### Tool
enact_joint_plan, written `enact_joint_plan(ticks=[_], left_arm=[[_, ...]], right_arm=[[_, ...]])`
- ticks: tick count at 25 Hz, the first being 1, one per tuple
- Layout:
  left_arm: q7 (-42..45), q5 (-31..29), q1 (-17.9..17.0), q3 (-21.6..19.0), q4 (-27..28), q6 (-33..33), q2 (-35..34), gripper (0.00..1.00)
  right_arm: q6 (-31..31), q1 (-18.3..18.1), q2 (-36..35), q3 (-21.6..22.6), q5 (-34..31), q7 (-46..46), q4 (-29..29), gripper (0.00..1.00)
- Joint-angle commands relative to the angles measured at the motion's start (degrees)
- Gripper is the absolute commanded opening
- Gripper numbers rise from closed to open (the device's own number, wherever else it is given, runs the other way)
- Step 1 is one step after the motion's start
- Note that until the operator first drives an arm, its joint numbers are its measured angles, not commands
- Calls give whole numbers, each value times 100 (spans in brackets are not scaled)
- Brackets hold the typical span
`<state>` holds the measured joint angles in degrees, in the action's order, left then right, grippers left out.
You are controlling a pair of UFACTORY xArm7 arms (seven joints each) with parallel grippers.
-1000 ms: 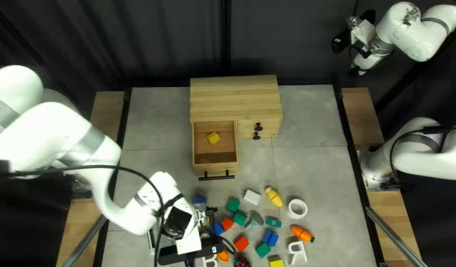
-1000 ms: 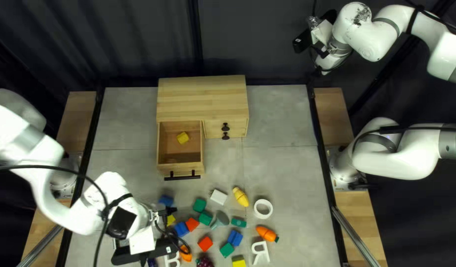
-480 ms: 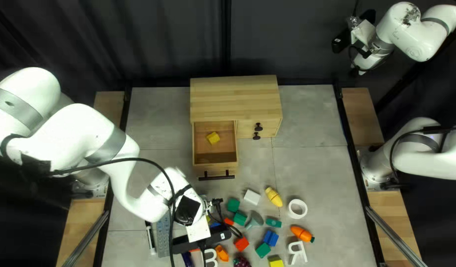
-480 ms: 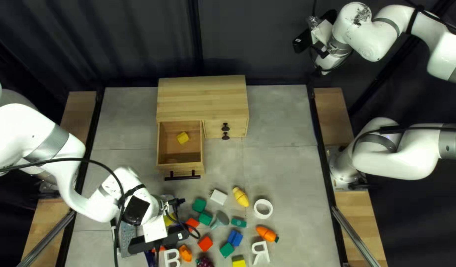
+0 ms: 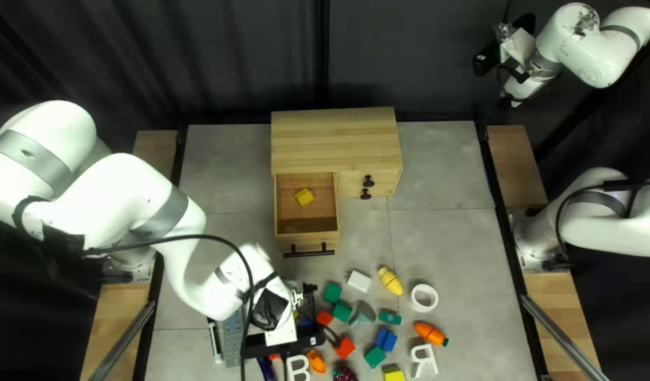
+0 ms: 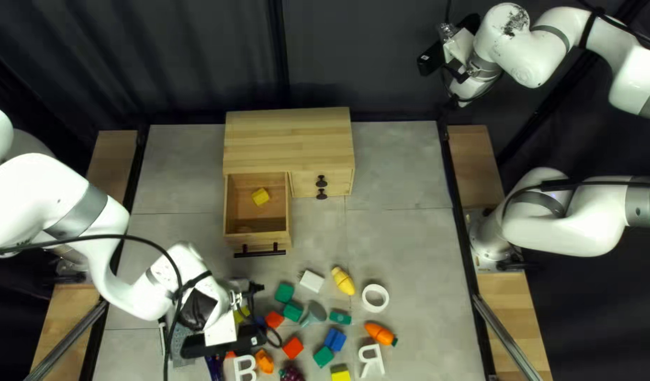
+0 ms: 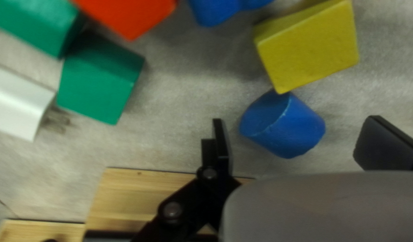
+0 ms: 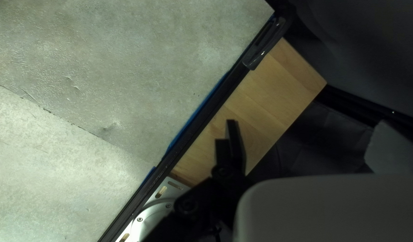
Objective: Open drawers and place objects into drawer and close
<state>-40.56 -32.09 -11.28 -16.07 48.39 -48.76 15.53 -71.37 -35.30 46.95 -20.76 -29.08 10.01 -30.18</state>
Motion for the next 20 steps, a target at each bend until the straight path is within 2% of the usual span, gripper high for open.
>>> enact_joint_plan(ticks=[1, 10, 11, 12, 13, 14, 20], left_arm=[[-230, -313, -29, 12, -109, -8, -48, 100], [10, -1122, -79, 169, -450, 250, -133, 100], [43, -1179, -85, 178, -476, 264, -148, 86], [85, -1236, -94, 185, -506, 278, -171, 60], [127, -1290, -104, 190, -532, 291, -191, 9], [127, -1290, -104, 190, -532, 291, -191, 0], [149, -1352, -188, 125, -558, 177, -407, 0]], right_arm=[[0, 0, 0, 0, 0, 0, 0, 100], [0, 0, 0, 0, 0, 0, 0, 100], [0, 0, 0, 0, 0, 0, 0, 100], [0, 0, 0, 0, 0, 0, 0, 100], [0, 0, 0, 0, 0, 0, 0, 100], [0, 0, 0, 0, 0, 0, 0, 100], [0, 0, 0, 0, 0, 0, 0, 100]])
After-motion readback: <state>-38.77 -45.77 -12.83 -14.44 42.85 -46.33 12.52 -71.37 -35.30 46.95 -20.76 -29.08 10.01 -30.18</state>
